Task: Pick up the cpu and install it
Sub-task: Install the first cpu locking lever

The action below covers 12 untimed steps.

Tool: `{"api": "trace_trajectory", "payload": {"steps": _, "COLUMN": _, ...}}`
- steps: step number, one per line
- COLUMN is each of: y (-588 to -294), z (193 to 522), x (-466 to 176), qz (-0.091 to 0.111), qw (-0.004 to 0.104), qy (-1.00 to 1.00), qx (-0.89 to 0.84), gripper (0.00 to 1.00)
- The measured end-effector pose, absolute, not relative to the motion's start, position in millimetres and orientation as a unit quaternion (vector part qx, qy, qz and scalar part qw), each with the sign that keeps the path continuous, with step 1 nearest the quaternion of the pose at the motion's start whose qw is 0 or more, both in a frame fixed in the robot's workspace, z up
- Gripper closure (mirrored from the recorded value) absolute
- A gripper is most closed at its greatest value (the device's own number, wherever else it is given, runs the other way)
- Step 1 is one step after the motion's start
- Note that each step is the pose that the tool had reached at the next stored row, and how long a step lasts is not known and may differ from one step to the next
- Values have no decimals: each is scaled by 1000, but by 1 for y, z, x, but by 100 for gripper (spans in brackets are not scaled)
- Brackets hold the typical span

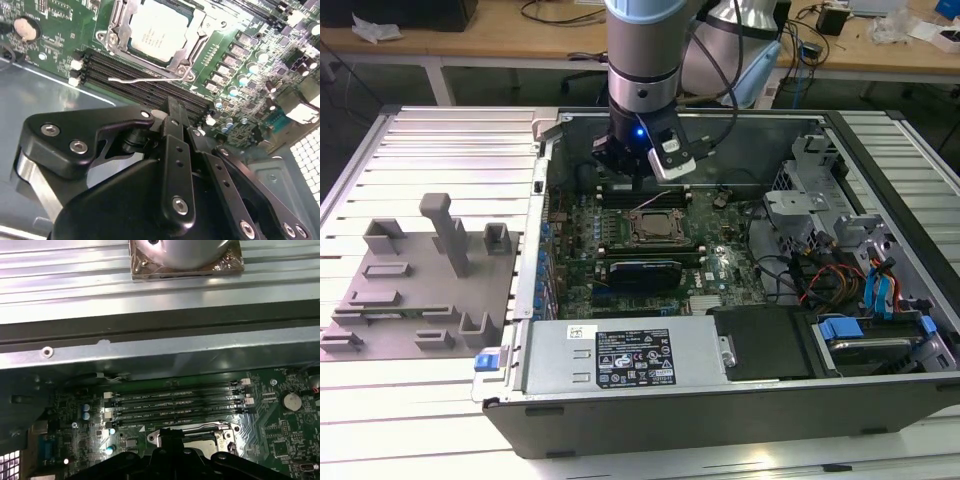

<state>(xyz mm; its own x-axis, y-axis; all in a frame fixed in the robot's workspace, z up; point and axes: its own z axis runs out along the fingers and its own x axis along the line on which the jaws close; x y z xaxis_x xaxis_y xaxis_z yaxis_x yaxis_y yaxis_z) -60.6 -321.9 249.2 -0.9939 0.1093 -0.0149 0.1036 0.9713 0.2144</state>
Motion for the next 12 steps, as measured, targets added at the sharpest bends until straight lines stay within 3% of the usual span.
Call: {"api": "trace_trajectory", "payload": {"steps": 12, "y": -322, "z": 235, "x": -48, "qz": 107, "qw": 14, "qy": 992, "qx": 60, "gripper": 89}}
